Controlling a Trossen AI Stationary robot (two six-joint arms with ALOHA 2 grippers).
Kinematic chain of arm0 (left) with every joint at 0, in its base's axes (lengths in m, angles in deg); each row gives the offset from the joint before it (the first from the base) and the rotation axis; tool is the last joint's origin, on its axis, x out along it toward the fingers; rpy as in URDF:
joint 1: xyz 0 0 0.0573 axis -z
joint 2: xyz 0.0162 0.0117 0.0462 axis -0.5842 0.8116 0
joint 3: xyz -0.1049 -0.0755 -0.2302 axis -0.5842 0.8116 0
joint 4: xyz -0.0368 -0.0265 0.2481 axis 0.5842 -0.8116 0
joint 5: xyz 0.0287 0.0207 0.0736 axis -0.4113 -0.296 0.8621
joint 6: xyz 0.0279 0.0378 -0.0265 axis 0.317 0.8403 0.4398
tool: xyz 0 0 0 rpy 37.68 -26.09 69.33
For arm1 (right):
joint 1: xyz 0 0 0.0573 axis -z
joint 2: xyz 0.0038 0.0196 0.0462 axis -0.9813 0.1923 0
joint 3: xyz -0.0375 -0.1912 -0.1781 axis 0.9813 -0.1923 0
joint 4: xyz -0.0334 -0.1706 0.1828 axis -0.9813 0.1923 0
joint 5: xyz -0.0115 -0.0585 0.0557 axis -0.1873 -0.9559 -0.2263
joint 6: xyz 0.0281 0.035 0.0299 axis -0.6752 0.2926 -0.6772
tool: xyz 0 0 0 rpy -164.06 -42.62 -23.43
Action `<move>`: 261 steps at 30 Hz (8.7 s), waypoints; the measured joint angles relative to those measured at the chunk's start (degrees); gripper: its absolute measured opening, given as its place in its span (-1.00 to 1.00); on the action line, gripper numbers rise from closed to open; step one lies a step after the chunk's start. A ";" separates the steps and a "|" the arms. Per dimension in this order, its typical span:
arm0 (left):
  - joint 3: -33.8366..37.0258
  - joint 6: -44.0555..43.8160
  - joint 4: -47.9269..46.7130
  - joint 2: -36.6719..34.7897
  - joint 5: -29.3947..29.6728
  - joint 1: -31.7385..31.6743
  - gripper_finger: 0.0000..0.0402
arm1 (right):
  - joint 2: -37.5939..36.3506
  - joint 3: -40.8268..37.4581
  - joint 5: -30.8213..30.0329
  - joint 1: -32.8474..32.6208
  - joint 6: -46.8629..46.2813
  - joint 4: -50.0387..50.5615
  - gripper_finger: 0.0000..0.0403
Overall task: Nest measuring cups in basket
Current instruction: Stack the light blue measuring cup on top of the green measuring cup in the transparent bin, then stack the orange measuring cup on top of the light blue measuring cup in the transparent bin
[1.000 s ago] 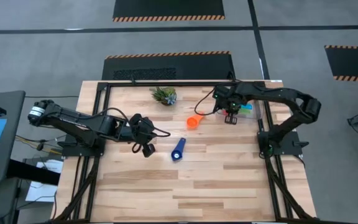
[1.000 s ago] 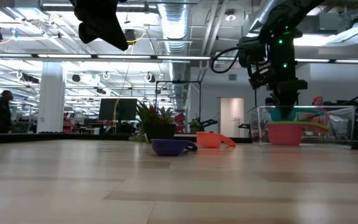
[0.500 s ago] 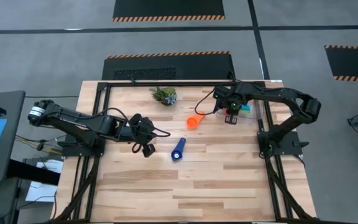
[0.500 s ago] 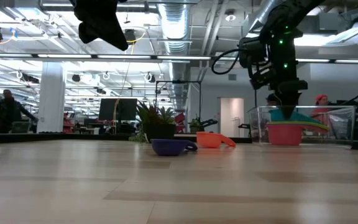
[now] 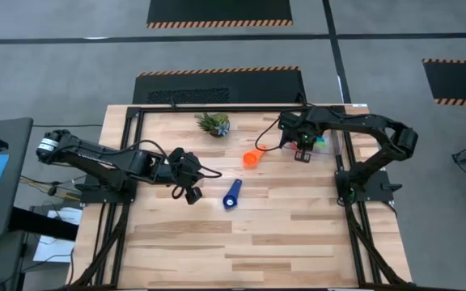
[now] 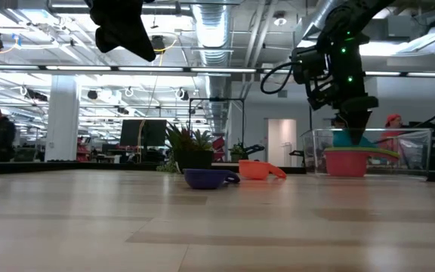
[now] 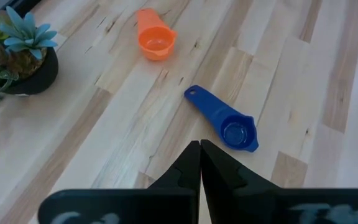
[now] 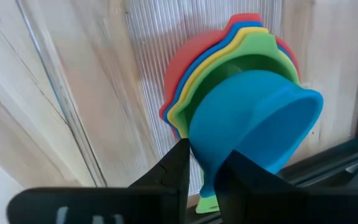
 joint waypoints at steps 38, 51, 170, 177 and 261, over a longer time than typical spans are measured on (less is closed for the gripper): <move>0.00 0.17 -0.04 0.00 0.02 0.00 -1.00 | -0.04 0.02 -0.04 -0.05 -6.07 -0.34 -0.32; 0.00 0.13 -0.02 -0.02 0.02 0.00 -1.00 | -0.04 1.77 -0.78 -0.05 -5.62 0.69 0.13; 0.02 2.56 -0.11 -0.02 2.43 0.00 -1.00 | -0.61 10.11 5.94 11.41 -28.27 0.36 -0.90; 0.00 2.51 -0.20 -0.02 2.43 0.00 -1.00 | -0.61 15.08 25.50 3.17 -18.92 -4.64 -0.89; 0.02 3.72 -2.54 -0.02 1.97 0.02 -1.00 | 7.08 30.40 -0.75 -16.93 -29.71 2.65 -0.95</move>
